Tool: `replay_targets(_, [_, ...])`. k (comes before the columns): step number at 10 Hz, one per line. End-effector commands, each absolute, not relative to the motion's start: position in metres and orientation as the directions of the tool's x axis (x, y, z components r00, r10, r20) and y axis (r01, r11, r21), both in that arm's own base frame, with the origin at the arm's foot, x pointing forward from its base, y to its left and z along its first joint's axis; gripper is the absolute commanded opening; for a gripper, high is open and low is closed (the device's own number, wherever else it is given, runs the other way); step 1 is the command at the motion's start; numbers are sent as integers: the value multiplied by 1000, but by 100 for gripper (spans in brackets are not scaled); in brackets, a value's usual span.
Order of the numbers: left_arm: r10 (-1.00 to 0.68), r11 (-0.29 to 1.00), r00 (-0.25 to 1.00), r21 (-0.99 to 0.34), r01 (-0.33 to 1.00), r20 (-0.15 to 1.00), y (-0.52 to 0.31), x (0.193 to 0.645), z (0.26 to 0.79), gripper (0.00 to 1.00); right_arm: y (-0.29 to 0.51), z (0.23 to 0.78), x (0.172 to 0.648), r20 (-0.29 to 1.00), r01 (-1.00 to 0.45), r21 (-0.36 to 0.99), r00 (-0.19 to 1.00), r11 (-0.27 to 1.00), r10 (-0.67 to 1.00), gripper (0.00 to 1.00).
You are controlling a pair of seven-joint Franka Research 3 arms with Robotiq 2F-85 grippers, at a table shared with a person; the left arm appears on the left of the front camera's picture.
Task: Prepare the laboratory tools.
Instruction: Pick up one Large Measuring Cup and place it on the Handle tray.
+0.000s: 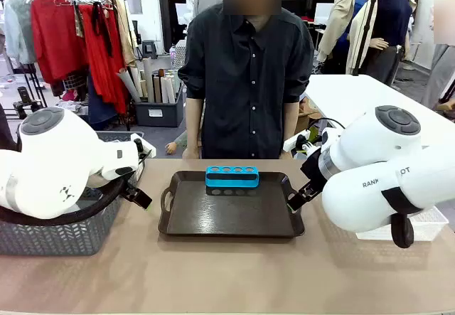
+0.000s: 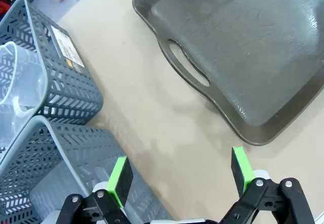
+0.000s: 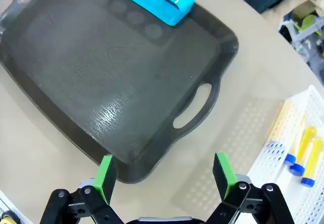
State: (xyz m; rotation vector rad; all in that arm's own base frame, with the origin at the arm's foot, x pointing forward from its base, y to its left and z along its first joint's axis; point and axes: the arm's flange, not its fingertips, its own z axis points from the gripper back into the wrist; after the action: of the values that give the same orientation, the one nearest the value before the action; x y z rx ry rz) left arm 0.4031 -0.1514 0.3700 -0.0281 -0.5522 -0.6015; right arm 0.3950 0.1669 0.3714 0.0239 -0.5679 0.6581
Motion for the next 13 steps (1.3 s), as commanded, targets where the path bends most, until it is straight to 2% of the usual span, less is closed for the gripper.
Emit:
replay_targets(1, [-529, 829, 685, 132, 544, 501, -151, 403, 370, 100, 167, 371, 395, 506, -585, -154, 645, 796, 572, 100])
replay_targets(13, [-529, 829, 685, 132, 544, 501, -151, 403, 370, 100, 167, 371, 395, 506, -585, -154, 645, 796, 572, 100])
